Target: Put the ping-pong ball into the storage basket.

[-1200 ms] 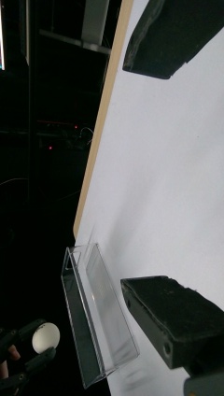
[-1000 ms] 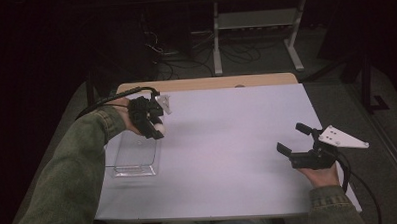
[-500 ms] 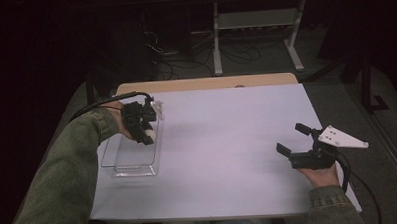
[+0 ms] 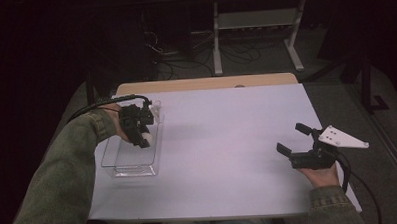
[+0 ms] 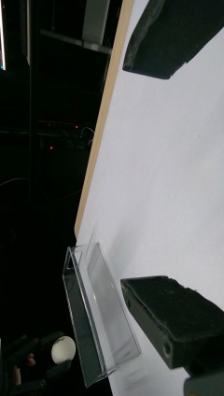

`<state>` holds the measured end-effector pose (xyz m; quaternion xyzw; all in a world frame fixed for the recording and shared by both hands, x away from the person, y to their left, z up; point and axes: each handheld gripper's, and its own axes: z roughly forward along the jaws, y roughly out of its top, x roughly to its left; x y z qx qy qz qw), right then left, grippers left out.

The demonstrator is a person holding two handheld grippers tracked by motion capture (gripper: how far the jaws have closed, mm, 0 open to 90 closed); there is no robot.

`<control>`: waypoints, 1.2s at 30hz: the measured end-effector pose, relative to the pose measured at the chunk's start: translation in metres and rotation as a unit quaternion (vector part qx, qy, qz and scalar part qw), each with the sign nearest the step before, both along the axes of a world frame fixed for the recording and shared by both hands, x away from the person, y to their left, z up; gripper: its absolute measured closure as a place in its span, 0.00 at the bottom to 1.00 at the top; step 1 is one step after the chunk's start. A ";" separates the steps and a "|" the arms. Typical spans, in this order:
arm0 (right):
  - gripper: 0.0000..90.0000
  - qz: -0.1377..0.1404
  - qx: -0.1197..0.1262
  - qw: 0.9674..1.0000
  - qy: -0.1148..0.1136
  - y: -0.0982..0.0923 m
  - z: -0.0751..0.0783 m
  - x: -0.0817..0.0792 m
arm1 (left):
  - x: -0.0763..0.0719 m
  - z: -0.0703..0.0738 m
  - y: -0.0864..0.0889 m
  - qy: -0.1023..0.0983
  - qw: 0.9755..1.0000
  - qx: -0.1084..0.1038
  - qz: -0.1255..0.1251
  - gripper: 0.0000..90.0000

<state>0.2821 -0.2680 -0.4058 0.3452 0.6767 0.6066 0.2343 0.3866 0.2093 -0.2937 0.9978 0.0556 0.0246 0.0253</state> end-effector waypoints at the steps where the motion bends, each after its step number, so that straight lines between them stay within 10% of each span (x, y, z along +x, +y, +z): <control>1: 0.00 0.000 0.000 1.000 0.000 0.000 0.000 0.000 | 0.000 -0.001 0.000 0.000 1.000 -0.001 0.001 0.57; 36: 0.00 0.003 -0.002 1.000 0.006 0.000 -0.001 0.000 | 0.002 -0.041 0.009 0.030 0.999 -0.008 0.015 0.57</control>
